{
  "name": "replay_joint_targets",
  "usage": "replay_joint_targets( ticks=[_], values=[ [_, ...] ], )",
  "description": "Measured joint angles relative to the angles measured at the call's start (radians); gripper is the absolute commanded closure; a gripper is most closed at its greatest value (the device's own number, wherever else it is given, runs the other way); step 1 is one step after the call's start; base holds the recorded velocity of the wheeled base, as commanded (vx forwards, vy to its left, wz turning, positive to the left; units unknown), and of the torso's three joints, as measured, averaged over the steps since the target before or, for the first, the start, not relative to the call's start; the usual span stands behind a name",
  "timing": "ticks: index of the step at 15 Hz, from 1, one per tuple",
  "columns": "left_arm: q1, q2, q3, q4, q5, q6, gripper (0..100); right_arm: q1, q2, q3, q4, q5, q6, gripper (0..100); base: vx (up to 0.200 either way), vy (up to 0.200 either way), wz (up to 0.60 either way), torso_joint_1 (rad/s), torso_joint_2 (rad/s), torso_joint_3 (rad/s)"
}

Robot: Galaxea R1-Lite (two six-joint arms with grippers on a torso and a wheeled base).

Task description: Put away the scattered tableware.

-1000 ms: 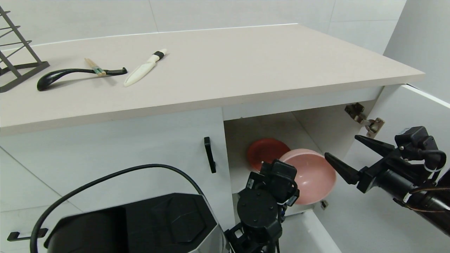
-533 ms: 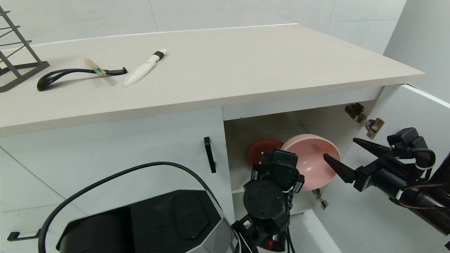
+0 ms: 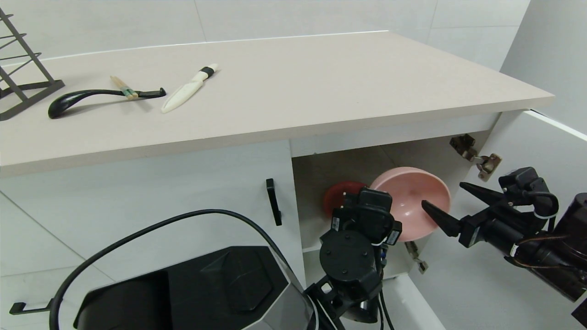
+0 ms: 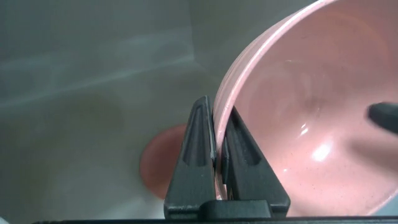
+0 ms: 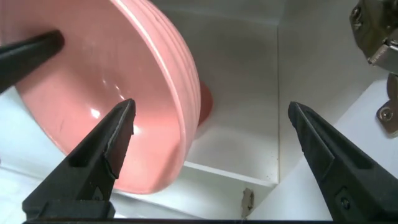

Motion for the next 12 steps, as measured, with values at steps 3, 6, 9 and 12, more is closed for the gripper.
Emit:
replay_joint_targets(
  ticks=[3,6,9,12],
  values=[
    [-0.003,-0.002,-0.016,0.0,0.0,0.0,100,-0.013,0.002,-0.009,0.0,-0.001,0.003,100,0.0,0.0,0.0,0.0,0.0,0.0],
    [-0.007,-0.001,-0.018,-0.001,-0.001,0.0,100,-0.005,-0.003,-0.015,0.001,0.001,0.004,100,0.0,0.0,0.0,0.0,0.0,0.0],
    [-0.008,-0.001,-0.017,-0.001,-0.002,-0.002,0,0.024,-0.015,-0.016,0.0,-0.005,0.003,100,0.0,0.0,0.0,0.0,0.0,0.0],
    [-0.013,-0.001,-0.012,0.0,-0.002,0.0,0,0.03,-0.019,-0.016,0.0,0.0,0.003,100,0.0,0.0,0.0,0.0,0.0,0.0]
  ],
)
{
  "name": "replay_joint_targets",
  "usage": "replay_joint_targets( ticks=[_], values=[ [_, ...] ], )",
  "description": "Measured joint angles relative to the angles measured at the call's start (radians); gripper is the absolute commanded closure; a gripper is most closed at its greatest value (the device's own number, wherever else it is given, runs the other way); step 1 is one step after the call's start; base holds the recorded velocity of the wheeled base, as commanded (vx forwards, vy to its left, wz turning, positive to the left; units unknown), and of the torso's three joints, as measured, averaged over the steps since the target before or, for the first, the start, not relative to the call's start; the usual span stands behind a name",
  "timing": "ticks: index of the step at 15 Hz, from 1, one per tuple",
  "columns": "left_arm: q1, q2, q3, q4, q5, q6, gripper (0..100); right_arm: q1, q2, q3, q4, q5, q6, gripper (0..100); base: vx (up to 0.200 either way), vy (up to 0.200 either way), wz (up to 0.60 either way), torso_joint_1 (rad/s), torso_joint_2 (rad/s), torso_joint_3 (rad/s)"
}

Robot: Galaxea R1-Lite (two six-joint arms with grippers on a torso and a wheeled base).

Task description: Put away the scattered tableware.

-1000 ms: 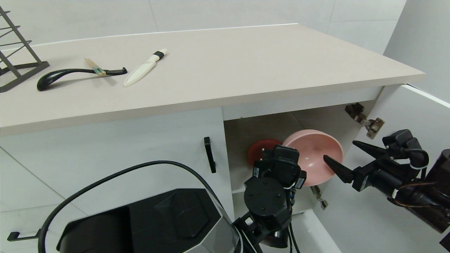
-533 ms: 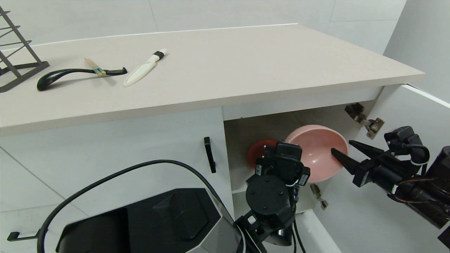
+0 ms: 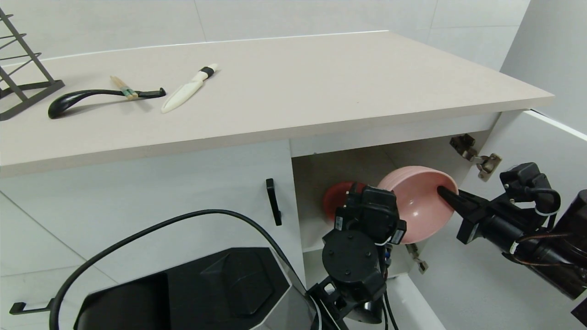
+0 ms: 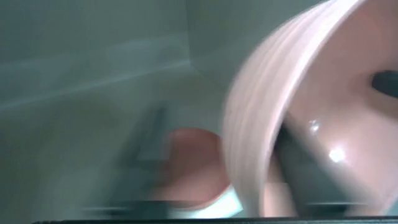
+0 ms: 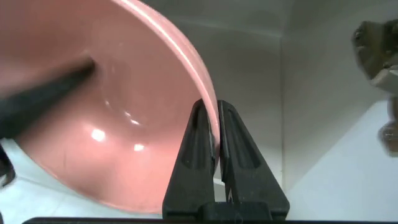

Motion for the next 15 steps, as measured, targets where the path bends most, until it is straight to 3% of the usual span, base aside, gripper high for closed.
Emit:
replay_joint_targets(
  ticks=[3,5,8,11,13,15],
  values=[
    [-0.003,-0.03,0.049,0.0,-0.002,-0.007,0,-0.001,0.002,0.005,0.0,0.0,0.0,100,0.0,0.0,0.0,0.0,0.0,0.0],
    [-0.011,-0.085,0.171,0.0,-0.053,-0.025,0,-0.003,0.006,0.007,0.0,0.0,0.0,100,0.0,0.0,0.0,0.0,0.0,0.0],
    [-0.016,-0.252,0.469,-0.001,-0.25,-0.081,0,-0.008,0.017,0.012,0.0,0.0,0.0,100,0.0,0.0,0.0,0.0,0.0,0.0],
    [0.003,-0.481,0.787,-0.001,-0.511,-0.124,0,-0.008,0.028,0.019,0.0,0.0,0.0,100,0.0,0.0,0.0,0.0,0.0,0.0],
    [0.067,-0.642,0.993,0.0,-0.76,-0.14,0,-0.008,0.041,0.029,0.0,0.0,0.0,100,0.0,0.0,0.0,0.0,0.0,0.0],
    [0.132,-0.811,1.106,0.0,-0.882,-0.157,0,-0.006,0.058,0.031,0.0,0.0,0.0,100,0.0,0.0,0.0,0.0,0.0,0.0]
  ],
)
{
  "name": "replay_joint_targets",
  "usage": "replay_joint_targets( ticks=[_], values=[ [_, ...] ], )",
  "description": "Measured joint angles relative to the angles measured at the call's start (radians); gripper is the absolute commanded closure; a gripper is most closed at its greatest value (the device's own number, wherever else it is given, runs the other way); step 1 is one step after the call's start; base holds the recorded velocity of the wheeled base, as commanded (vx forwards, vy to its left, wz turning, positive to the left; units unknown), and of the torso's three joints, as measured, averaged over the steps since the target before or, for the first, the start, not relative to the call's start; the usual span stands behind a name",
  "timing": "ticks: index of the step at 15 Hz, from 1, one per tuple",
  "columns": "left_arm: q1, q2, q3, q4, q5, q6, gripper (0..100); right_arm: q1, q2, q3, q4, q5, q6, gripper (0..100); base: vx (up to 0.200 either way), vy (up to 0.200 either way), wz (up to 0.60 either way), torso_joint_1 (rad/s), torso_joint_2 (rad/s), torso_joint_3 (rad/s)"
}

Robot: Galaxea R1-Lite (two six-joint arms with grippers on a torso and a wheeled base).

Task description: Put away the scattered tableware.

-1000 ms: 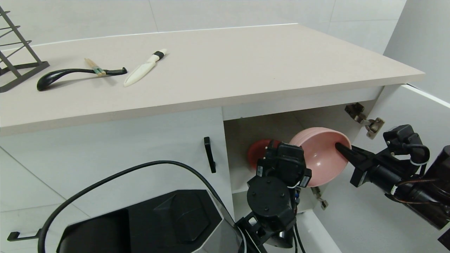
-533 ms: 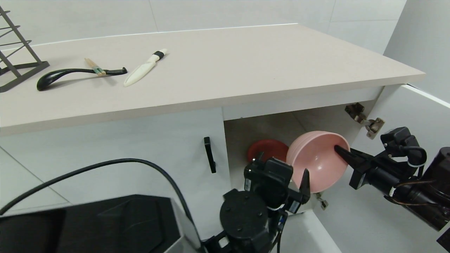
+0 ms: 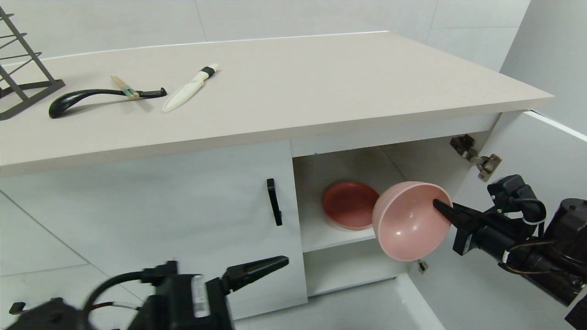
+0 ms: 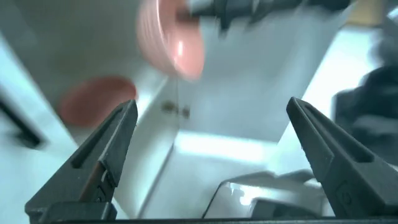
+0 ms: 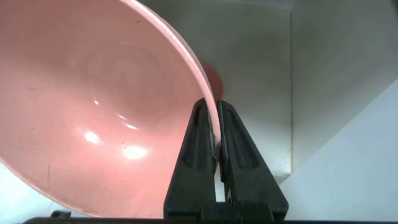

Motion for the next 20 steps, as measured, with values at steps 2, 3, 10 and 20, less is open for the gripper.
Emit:
replay_joint_targets(
  ticks=[2,3,10,20],
  values=[
    [0.067,-0.156,0.034,-0.001,-0.041,-0.008,0,0.003,0.016,0.0,0.0,0.0,0.0,100,0.0,0.0,0.0,0.0,0.0,0.0],
    [0.123,-0.222,0.041,0.007,-0.047,0.002,0,0.004,0.024,0.001,0.0,0.0,0.0,100,0.0,0.0,0.0,0.0,0.0,0.0],
    [0.628,-0.943,0.046,0.648,-0.055,0.025,0,0.013,0.069,-0.004,0.0,0.0,0.002,100,0.0,0.0,0.0,0.0,0.0,0.0],
    [0.905,-1.553,0.048,1.46,0.02,-0.085,0,0.028,0.145,-0.092,-0.001,0.0,0.177,100,0.0,0.0,0.0,0.0,0.0,0.0]
  ],
)
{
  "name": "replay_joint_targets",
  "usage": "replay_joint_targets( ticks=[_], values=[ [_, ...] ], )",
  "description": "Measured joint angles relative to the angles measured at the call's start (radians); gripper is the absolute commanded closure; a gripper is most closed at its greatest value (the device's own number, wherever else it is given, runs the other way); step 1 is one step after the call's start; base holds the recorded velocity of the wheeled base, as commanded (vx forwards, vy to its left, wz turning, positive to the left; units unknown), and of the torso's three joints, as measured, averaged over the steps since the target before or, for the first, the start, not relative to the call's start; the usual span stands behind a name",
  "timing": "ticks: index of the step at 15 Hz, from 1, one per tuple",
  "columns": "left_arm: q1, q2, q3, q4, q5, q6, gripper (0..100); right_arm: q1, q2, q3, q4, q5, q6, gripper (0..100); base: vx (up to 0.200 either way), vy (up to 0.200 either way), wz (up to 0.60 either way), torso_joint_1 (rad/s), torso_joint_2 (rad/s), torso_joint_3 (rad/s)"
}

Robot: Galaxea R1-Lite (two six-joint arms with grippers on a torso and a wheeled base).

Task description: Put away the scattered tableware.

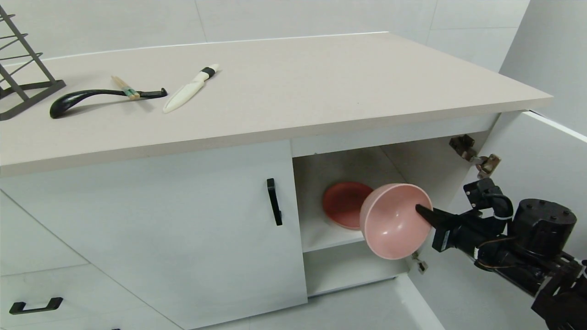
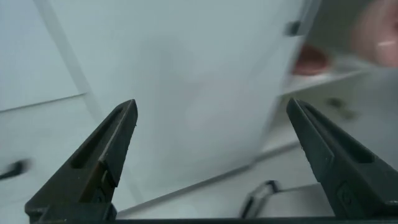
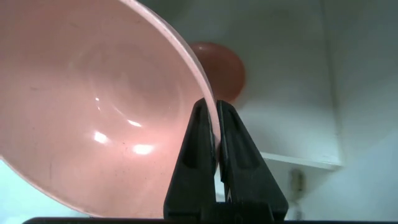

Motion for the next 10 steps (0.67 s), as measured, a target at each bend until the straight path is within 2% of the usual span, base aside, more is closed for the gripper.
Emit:
replay_joint_targets(
  ticks=[1,2,3,6,8,10],
  values=[
    [0.001,-0.014,0.0,0.032,0.1,0.044,0,0.006,0.022,-0.024,0.0,0.0,0.033,100,0.0,0.0,0.0,0.0,0.0,0.0],
    [0.001,-0.023,-0.001,0.051,0.151,0.093,0,0.011,0.042,-0.04,0.001,0.0,0.045,100,0.0,0.0,0.0,0.0,0.0,0.0],
    [0.002,-0.029,-0.003,0.059,0.169,0.106,0,0.012,0.067,-0.061,-0.001,0.0,0.052,100,0.0,0.0,0.0,0.0,0.0,0.0],
    [0.002,-0.037,-0.006,0.06,0.227,0.116,0,0.014,0.131,-0.12,0.001,-0.001,0.057,100,0.0,0.0,0.0,0.0,0.0,0.0],
    [0.003,-0.038,-0.006,0.062,0.241,0.116,0,0.013,0.15,-0.175,0.001,-0.002,0.055,100,0.0,0.0,0.0,0.0,0.0,0.0],
    [0.003,-0.034,-0.006,0.063,0.252,0.091,0,0.014,0.167,-0.229,0.0,-0.003,0.053,100,0.0,0.0,0.0,0.0,0.0,0.0]
  ],
)
